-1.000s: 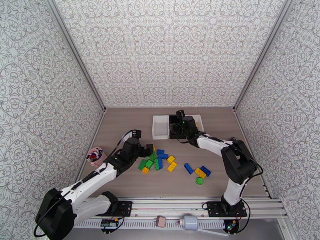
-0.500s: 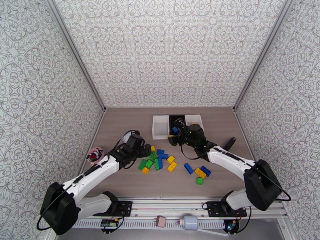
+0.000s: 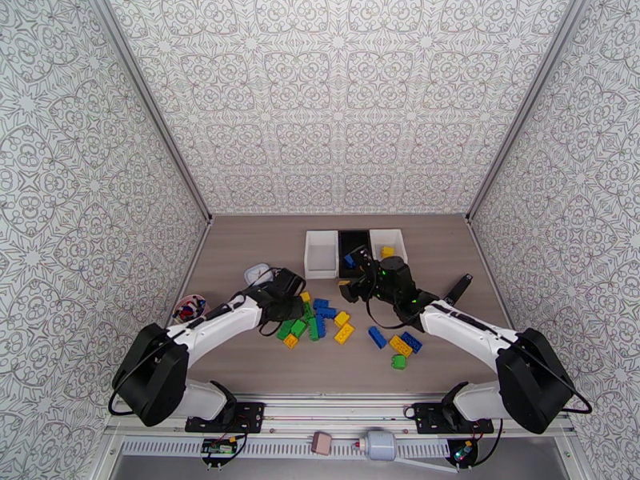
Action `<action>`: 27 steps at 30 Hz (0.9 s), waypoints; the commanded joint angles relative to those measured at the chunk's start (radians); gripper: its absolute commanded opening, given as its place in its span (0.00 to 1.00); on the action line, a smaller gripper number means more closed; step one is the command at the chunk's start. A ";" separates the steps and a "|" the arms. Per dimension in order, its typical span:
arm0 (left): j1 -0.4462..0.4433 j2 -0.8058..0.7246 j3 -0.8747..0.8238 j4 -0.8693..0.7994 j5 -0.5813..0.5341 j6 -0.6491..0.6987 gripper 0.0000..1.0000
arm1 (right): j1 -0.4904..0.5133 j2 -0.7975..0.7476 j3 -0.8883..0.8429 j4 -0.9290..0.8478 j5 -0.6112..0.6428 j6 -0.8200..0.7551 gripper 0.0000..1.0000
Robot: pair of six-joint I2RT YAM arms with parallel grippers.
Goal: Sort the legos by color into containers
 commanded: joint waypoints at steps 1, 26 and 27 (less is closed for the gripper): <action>-0.007 0.027 0.038 -0.006 0.018 0.001 0.45 | 0.005 -0.006 -0.012 -0.005 -0.010 -0.006 0.89; -0.008 0.144 0.027 0.051 0.036 0.008 0.35 | 0.006 -0.006 -0.019 -0.010 -0.013 0.009 0.90; -0.009 0.145 0.027 0.054 0.035 0.009 0.35 | 0.006 -0.006 -0.017 -0.011 -0.013 0.010 0.90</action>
